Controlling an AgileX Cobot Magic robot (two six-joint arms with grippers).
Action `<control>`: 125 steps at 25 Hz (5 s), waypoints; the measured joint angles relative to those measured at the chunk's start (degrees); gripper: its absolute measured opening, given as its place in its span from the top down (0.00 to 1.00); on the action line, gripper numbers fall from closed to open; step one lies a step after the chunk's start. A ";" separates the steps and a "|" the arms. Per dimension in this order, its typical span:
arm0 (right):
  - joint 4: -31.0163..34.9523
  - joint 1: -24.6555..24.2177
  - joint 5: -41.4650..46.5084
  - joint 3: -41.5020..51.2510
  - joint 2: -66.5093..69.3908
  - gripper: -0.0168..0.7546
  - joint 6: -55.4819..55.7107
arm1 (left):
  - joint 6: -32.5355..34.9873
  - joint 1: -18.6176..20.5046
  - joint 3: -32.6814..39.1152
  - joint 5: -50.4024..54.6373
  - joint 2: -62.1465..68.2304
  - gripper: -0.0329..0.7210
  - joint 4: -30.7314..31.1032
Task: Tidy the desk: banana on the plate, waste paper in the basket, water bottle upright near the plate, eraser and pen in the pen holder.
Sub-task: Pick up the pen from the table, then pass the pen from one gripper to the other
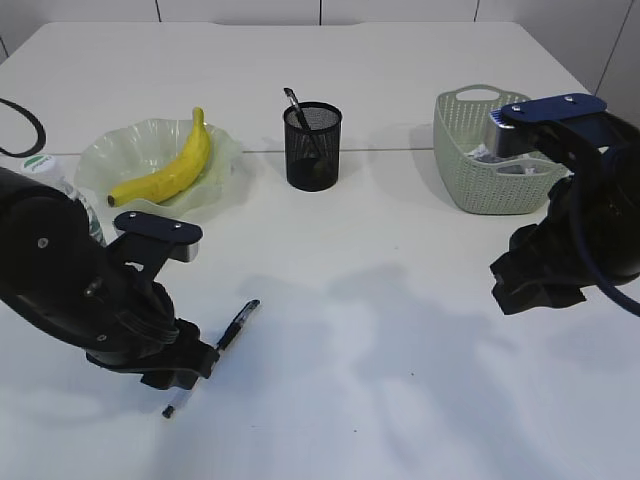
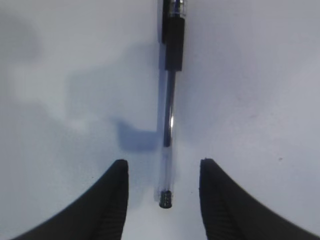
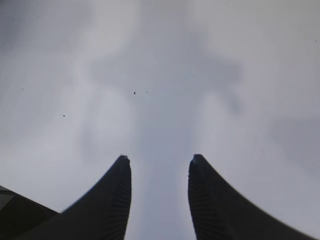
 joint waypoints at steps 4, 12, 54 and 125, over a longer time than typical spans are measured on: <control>0.00 0.00 0.00 0.00 0.00 0.60 0.00 | 0.00 0.00 -0.12 -0.12 1.43 0.51 0.31; 0.00 0.00 0.00 0.00 0.00 0.60 0.00 | 0.00 0.00 -0.36 -0.22 4.24 0.51 0.31; 2.34 0.00 1.08 0.00 0.00 0.61 -1.48 | 0.00 0.00 -0.78 -2.82 6.15 0.53 -0.46; 15.82 0.00 -3.72 -5.17 -0.09 0.63 -10.73 | 0.00 -0.58 -0.64 -9.25 -12.11 0.91 4.28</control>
